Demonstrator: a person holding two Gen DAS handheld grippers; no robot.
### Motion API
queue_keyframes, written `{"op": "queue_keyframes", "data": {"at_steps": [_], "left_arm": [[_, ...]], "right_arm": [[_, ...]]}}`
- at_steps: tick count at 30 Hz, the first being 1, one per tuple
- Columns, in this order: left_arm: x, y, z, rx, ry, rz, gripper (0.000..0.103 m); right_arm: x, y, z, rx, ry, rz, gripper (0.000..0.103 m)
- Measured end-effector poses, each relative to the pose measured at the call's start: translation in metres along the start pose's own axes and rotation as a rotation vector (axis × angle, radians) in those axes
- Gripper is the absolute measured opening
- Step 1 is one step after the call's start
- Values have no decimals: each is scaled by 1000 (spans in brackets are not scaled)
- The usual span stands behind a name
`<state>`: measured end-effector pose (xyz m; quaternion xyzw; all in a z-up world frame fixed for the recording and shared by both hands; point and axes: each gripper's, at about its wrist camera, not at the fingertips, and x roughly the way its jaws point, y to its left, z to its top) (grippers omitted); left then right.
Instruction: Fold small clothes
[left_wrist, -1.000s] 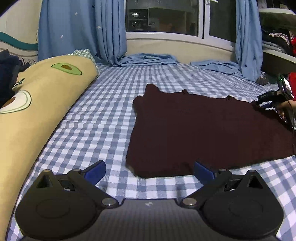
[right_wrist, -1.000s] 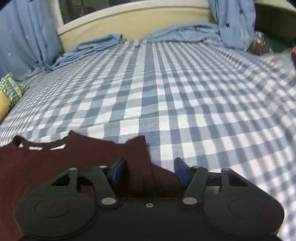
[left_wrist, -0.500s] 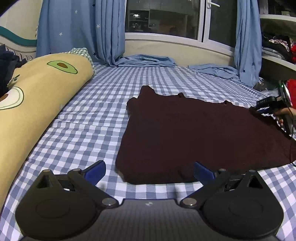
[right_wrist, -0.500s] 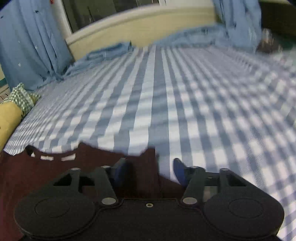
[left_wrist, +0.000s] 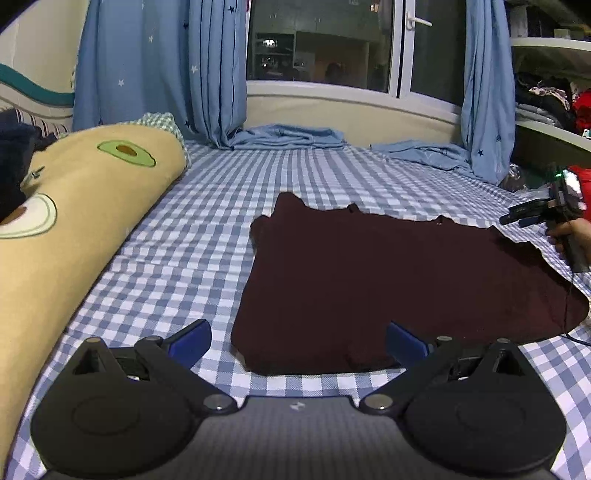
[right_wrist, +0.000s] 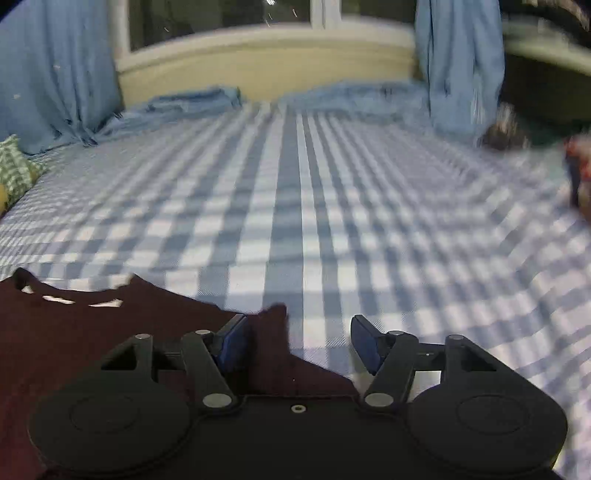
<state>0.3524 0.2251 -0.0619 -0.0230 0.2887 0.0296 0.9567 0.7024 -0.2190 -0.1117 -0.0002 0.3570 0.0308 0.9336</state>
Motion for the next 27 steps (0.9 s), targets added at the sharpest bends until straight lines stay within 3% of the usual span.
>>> {"op": "queue_keyframes", "data": {"at_steps": [6,11,17,27], "left_arm": [[-28,-7,-5,7,-15,-20,102],[-59,-13,-12,14,-34,-43,102],[-91,-22,-20,32,-66,-63,102],[-113,-23,-37,30,-61,-94,102]], "right_arm": [[-91,16,-20,-90,-11,-26,90],[-168,36,-57,-91,-44,-23,102],[-236,65,-103,-86,-61,-1,102],[-283,109,-162,-105,-40,12,102]]}}
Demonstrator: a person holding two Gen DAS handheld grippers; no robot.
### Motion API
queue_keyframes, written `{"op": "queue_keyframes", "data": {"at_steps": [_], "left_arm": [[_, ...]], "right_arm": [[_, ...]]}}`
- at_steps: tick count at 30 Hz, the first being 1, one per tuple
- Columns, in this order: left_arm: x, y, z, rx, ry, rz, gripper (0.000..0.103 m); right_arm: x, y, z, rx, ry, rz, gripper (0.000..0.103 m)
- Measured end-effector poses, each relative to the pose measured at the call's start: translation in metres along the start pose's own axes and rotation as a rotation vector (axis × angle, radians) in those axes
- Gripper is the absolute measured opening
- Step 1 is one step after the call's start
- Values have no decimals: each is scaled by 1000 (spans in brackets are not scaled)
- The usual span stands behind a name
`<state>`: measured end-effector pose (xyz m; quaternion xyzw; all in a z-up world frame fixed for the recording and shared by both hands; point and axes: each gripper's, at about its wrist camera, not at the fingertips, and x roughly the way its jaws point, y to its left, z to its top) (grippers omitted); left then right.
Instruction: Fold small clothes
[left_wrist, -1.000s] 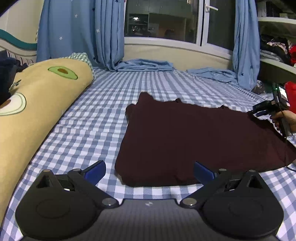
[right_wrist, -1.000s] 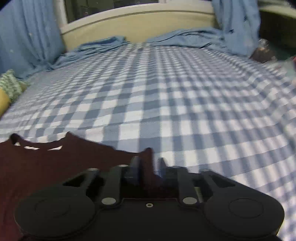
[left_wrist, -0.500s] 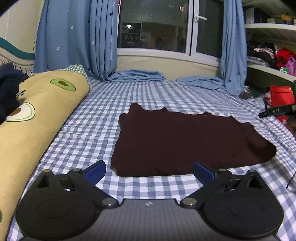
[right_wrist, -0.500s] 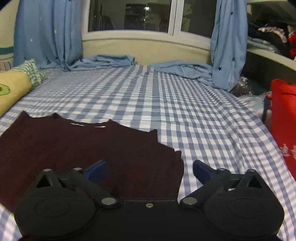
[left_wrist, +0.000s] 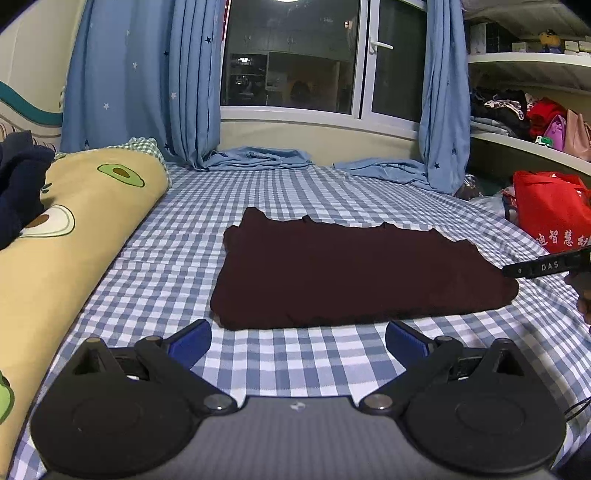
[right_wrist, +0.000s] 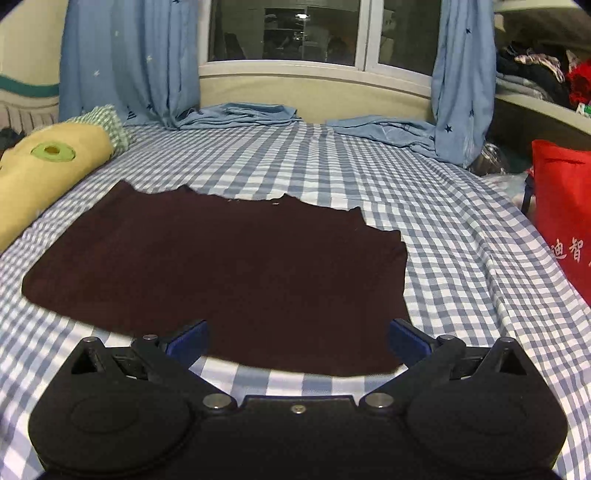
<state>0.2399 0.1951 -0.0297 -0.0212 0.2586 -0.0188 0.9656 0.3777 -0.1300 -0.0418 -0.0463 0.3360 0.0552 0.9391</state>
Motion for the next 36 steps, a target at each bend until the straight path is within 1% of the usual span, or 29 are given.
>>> {"op": "queue_keyframes", "data": {"at_steps": [3,6,13,21,25,33,36], "left_arm": [[1,3,-2,-4,2,-12,102],[7,10,-2,-19,14,-42,102],[34,29,1,-16,41,-60,102],[62,42,2,-8,79,-77,102],[71,47,1,-7,90,-70,102],[89,62,-2,-48,115,-85,102],[104,71,1,-75,127,-113,102]], "right_arm": [[-6,14,-6,-24,-5,-2,102],[-9,26,-8,-51,-17,-4,102],[-13,54,-6,-91,-17,2,102],[-7,61,-2,-63,-5,-10,102],[-6,64,-1,-72,-1,-21,102],[-5,69,0,-99,6,-35,102],[-5,73,0,-109,1,-37,102]]}}
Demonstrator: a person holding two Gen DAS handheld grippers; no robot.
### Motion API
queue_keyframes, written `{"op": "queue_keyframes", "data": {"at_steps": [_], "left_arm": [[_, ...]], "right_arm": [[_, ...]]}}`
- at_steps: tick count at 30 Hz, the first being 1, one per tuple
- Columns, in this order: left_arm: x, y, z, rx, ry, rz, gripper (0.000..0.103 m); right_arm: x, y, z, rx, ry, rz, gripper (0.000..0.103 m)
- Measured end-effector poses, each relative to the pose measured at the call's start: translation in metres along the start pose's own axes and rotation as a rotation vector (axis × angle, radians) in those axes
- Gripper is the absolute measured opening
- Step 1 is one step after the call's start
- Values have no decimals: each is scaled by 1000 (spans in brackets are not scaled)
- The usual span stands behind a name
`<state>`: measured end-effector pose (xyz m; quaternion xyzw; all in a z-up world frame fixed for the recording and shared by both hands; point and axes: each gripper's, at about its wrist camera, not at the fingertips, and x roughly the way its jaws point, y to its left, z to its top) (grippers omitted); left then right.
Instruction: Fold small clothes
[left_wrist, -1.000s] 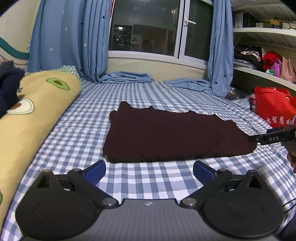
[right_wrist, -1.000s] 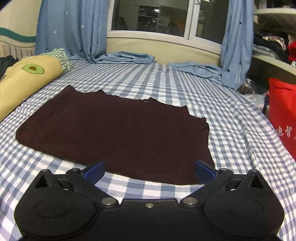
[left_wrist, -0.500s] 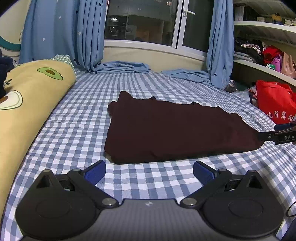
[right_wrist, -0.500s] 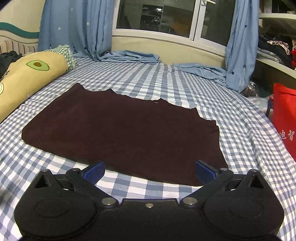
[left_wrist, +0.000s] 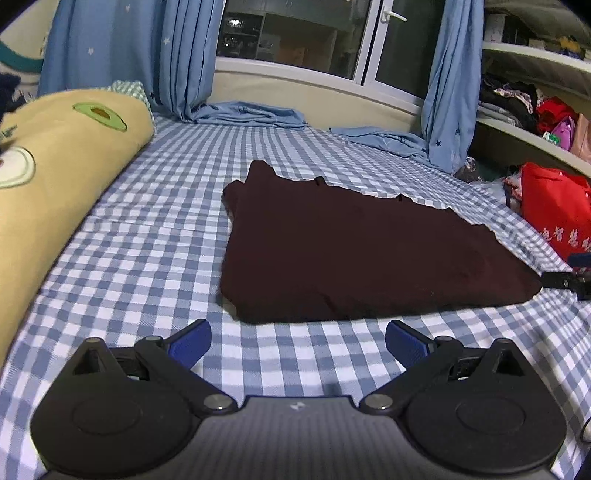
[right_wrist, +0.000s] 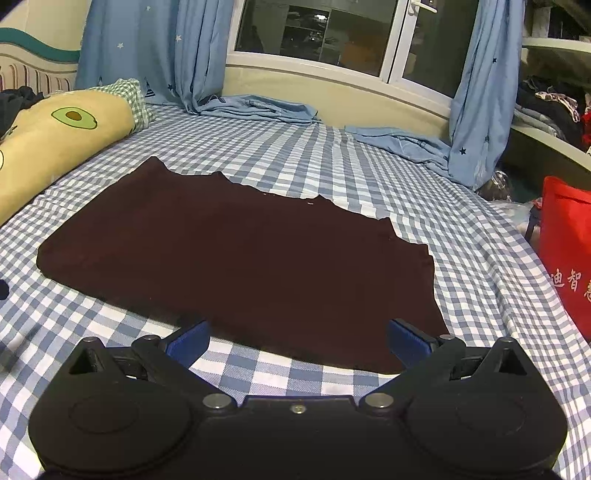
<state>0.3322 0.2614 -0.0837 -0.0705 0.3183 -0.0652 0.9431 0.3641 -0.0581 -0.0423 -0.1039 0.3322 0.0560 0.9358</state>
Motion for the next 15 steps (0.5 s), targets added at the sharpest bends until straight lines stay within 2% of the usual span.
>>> {"op": "queue_keyframes", "data": {"at_steps": [3,7,10,14,15], "left_arm": [[21,18,11,-34,14,-70,102],[54,54,31,-155,26,-126,102],[81,88,44,-296,48,-188,102],[130,127,44,-564,152,-430,102],[138,130,44,-585,156,-463,102]], "right_arm": [[0,5,1,-27,-1,3,102],[0,12,1,-69,-2,0,102],[1,13,2,-71,1,5,102],[2,15,6,-72,-19,1,102],[2,16,8,-76,-22,1,102]]}}
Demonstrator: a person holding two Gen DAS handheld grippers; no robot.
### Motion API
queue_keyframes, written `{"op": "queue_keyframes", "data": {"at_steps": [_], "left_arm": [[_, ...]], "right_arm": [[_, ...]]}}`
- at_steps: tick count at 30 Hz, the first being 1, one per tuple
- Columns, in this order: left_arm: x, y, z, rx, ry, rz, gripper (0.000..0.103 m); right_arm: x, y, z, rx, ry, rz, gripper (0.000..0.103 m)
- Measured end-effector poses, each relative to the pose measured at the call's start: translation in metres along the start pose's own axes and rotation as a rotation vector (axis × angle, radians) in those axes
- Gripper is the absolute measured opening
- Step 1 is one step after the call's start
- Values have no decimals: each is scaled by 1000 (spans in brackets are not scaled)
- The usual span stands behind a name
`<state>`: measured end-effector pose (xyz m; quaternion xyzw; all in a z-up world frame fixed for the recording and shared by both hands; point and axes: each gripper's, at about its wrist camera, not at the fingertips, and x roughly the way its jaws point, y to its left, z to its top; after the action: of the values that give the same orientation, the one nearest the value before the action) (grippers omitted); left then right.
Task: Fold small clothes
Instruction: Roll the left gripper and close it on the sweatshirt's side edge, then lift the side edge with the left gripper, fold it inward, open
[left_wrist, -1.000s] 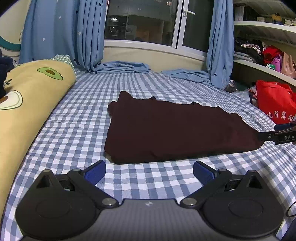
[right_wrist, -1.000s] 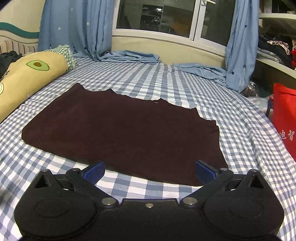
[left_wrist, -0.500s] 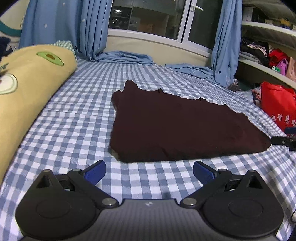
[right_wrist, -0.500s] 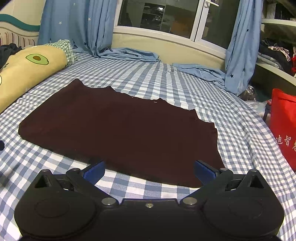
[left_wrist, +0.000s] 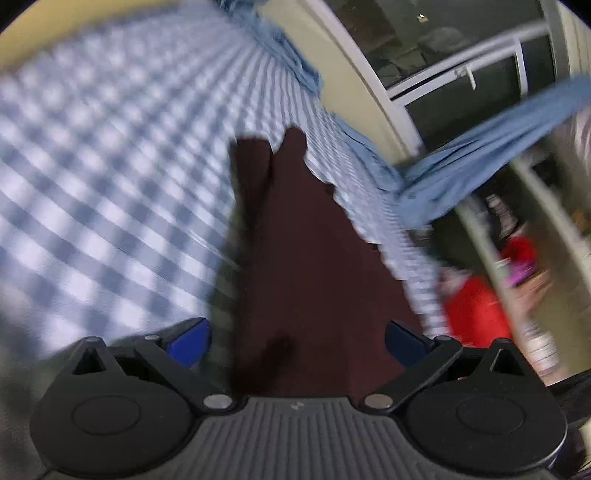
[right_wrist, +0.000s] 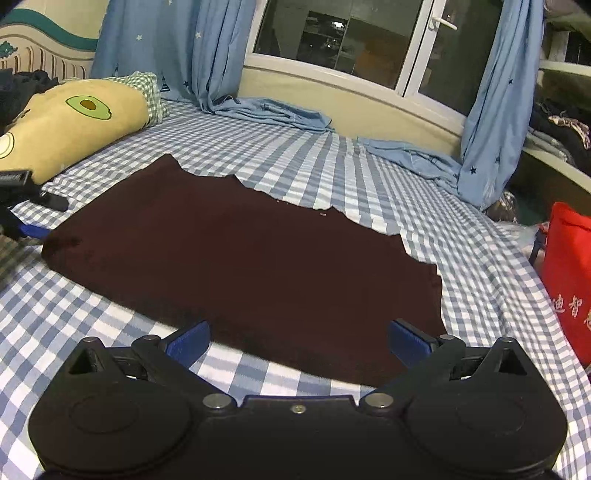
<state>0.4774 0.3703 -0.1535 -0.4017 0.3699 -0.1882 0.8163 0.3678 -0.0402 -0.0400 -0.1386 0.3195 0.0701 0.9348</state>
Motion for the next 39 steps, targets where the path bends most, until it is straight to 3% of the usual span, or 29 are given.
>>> {"op": "queue_keyframes", "data": {"at_steps": [6,12,14,16,17,18,21,27,35,39], "left_arm": [[39,6,27,-33,48,-109,102],[79,-24,33,79,70,6,99],[80,-29,30,96,66,56,83],[77,-30,30,86,59,108,53],[75,-29,31,75,58,132,45],[75,-29,32,63,53,155,24],[70,-34,33,44,36,168,19],[63,-87,38,152,6,220,15],[72,-194,42,325,-31,315,14],[100,-260,38,417,-18,341,13]], "right_arm": [[4,1,7,-14,-24,-17,102],[15,-4,7,-2,-3,-17,102],[17,-8,6,11,-2,-14,102],[19,-14,4,31,-4,-9,102],[20,-17,3,42,-3,-4,102],[21,-20,2,51,1,2,102],[25,-27,-4,85,17,28,102],[30,-42,-14,133,20,38,102],[18,-75,-29,192,3,47,102],[12,-93,-40,217,6,60,102]]}}
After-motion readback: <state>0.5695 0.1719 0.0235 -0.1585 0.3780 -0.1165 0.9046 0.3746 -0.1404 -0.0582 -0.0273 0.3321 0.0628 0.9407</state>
